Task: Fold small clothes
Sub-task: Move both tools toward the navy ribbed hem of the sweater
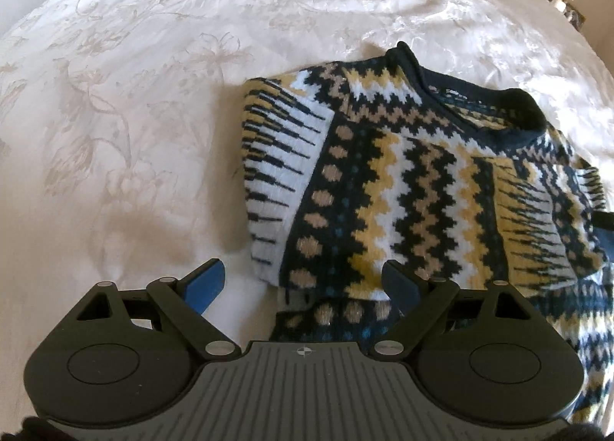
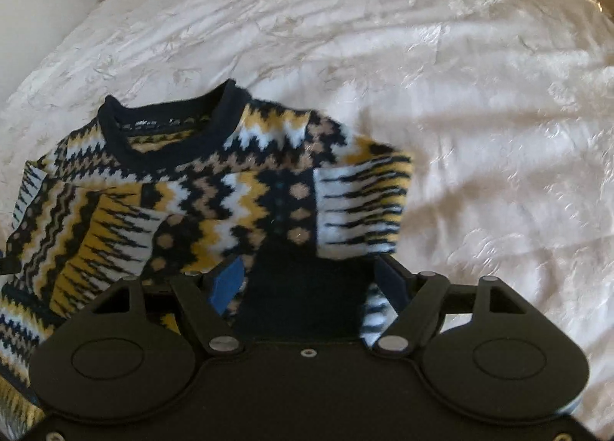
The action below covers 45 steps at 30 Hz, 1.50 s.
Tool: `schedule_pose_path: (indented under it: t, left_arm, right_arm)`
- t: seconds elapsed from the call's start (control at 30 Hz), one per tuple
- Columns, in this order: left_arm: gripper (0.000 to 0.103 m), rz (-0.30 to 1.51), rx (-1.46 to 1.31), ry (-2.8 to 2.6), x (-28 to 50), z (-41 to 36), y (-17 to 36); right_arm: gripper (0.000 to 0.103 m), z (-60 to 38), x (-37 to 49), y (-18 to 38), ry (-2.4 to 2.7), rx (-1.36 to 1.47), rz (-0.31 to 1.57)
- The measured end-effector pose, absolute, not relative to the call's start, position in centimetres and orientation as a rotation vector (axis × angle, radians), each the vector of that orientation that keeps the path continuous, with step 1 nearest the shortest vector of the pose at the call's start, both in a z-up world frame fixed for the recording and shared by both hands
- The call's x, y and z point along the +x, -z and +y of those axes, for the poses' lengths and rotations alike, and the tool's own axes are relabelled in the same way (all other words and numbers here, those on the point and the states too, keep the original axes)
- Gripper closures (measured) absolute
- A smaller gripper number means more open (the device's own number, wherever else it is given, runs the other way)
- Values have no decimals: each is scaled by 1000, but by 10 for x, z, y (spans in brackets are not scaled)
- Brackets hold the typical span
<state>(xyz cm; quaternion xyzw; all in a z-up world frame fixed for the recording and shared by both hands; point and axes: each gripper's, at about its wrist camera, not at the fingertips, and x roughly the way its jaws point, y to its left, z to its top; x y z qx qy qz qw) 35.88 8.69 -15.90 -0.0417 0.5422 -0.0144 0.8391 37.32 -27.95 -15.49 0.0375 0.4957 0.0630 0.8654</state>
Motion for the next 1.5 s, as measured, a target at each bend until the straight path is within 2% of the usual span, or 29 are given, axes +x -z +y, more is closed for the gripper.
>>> schedule_pose_path:
  t: [0.17,0.23,0.27,0.3,0.43,0.67,0.87,1.0,1.17,1.2,1.27,1.3,1.33,1.4,1.5]
  left_arm:
    - [14,1148,-82,35,357,85,158]
    - [14,1144,-83,33,357,85,157]
    - [14,1141,-84,31,357,85,156]
    - [14,1139,-83,31,357,85,155]
    - [14,1122,-87,25,357,84,150]
    - [14,1057,-75,37,372,78,133]
    - [14,1047,-49,68,395,68,141]
    - [14,1105,-19,49,401,70,162]
    - [12,1200,-97,14,397,94,187]
    - [12,1201,-117,9,396,98,184]
    - [12,1150,-108,-8,393,99,170]
    - [12,1122,-99,-5,391,98,162]
    - [12,1094,-96,6,391,95,154]
    - [12,1070,-99,32,392,87,147]
    - [12,1057,-73,96,401,63,145]
  right_arm:
    - [26,-292,377,156,-160,176,1081]
    - [40,-294,376,155,-172,226,1084]
    - [61,-295,376,154,-175,241,1084]
    - [91,-294,376,154,-170,236,1083]
    - [90,-287,376,141,-225,209,1044]
    - [91,-281,387,91,-208,90,851]
    - [91,-299,409,121,-112,78,946]
    - [91,-304,399,144,-88,69,1023]
    - [84,-316,383,155,-50,115,1068]
    - [75,-317,381,154,-23,112,1064]
    - [65,-315,378,143,11,94,1019]
    - [54,-313,377,135,9,95,985]
    - [48,-309,376,128,-6,102,956]
    - [26,-292,377,120,-80,110,914]
    - [23,-258,384,120,-173,68,915]
